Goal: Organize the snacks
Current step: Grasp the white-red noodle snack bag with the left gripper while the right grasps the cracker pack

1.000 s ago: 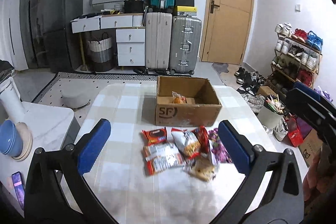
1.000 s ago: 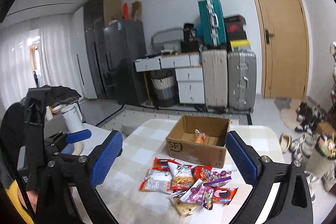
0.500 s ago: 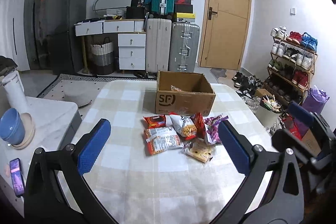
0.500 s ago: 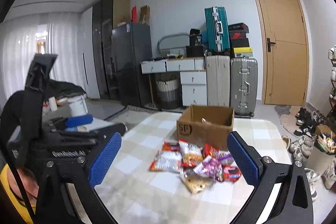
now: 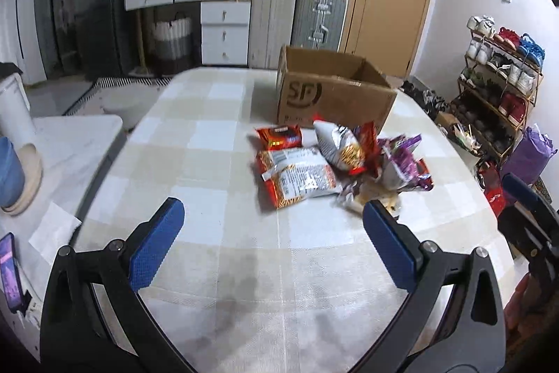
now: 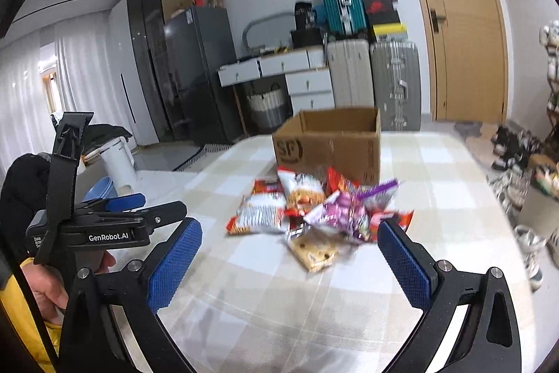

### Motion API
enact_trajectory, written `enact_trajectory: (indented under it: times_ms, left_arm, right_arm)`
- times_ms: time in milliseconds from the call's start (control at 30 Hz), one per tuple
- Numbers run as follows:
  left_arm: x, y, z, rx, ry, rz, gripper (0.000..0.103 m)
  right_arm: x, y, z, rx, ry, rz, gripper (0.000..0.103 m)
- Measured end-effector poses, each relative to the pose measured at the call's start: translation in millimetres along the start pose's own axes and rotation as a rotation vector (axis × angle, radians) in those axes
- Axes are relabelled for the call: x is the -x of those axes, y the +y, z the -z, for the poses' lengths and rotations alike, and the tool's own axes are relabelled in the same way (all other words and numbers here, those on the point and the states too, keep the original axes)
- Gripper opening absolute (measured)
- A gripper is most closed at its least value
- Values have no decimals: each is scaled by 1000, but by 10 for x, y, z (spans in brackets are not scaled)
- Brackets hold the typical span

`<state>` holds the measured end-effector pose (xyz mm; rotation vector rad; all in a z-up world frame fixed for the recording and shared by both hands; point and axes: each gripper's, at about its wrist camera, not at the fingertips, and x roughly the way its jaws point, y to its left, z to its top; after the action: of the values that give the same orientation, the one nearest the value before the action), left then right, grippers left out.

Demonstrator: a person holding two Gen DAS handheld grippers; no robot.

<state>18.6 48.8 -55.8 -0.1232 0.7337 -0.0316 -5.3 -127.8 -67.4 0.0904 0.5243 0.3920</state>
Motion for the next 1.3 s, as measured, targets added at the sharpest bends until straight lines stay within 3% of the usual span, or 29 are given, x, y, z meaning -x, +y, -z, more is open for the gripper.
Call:
enact_trajectory:
  times_ms: [233, 667, 1033, 1133, 1233, 1300]
  left_arm:
    - [-556, -30, -1, -11, 94, 16, 102]
    - [-1584, -53, -296, 80, 250, 62, 102]
    - [-2268, -248, -441, 90, 334, -7, 102]
    - [-2331, -249, -474, 91, 319, -16, 102]
    - [-2347, -222, -486, 88, 295, -1, 93]
    - [-2329, -187, -481, 87, 280, 7, 80]
  right_arm:
    - [-373, -186, 96, -49, 76, -19, 102]
    - [-978, -569, 234, -176, 195, -70, 102]
    - [-1169, -708, 343, -251, 212, -122, 102]
    - [-1166, -738, 352, -265, 209, -131, 102]
    - [-1176, -761, 359, -274, 215, -140, 102]
    - [-1167, -768, 357, -276, 211, -143, 102]
